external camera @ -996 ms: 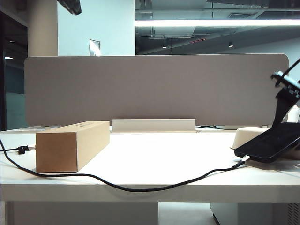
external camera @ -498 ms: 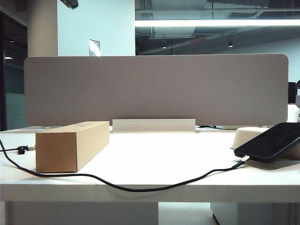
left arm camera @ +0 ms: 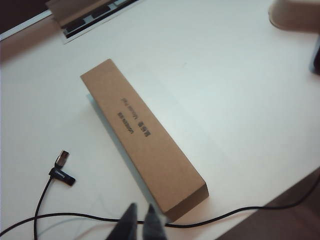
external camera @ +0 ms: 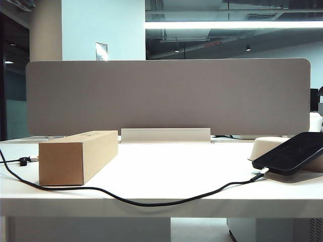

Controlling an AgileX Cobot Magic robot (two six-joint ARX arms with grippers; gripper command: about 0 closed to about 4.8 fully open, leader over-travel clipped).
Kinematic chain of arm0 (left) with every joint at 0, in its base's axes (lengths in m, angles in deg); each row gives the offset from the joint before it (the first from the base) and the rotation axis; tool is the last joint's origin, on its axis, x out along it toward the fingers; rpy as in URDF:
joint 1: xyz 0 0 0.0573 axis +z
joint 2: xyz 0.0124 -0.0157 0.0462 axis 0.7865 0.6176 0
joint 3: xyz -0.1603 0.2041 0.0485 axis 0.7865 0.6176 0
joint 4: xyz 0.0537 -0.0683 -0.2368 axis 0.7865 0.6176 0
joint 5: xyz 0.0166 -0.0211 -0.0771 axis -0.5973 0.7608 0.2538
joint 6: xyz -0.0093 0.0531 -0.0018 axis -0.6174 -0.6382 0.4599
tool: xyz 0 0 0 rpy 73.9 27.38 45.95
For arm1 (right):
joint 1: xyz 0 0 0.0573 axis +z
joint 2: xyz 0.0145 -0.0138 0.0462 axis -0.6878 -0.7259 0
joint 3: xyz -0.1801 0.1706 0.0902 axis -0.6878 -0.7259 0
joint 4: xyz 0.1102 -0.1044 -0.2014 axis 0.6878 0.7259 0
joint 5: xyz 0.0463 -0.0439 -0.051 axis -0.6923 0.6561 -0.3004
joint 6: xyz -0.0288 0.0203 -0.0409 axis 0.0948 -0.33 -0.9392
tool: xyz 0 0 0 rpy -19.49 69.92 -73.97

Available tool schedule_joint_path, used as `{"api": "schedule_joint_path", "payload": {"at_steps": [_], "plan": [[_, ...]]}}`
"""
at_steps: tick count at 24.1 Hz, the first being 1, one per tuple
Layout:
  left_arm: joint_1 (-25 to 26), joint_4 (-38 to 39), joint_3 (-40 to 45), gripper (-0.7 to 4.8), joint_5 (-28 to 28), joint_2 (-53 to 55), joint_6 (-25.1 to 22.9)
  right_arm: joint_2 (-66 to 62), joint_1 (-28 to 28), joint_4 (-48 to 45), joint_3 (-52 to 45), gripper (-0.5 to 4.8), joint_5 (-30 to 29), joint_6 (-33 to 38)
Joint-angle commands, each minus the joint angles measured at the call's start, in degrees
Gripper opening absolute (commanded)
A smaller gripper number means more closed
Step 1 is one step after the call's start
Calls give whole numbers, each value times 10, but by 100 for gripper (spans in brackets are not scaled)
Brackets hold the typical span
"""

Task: Pick up the charging cable and the phone, plug the charging cable into the charging port on the phone, and finally place them back on the table.

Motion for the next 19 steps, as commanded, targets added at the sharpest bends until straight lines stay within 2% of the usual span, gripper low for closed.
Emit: {"api": "schedule_joint_path", "payload": {"at_steps": [1, 7, 13, 14, 17, 19], "plan": [[23, -19, 19, 16, 16, -24, -7, 63, 0, -11, -25, 8, -8, -16], [41, -43, 64, 16, 14, -78, -8, 179, 0, -49, -93, -5, -31, 7], [41, -55, 136, 12, 14, -181, -7, 219, 0, -59, -134, -5, -37, 26], [41, -61, 156, -8, 13, -207, -1, 219, 0, -59, -141, -5, -40, 26], [40, -89, 221, -6, 16, -312, 63, 219, 0, -83, -165, -5, -45, 40], [40, -98, 242, -6, 18, -346, 90, 219, 0, -99, -174, -5, -45, 46]]}}
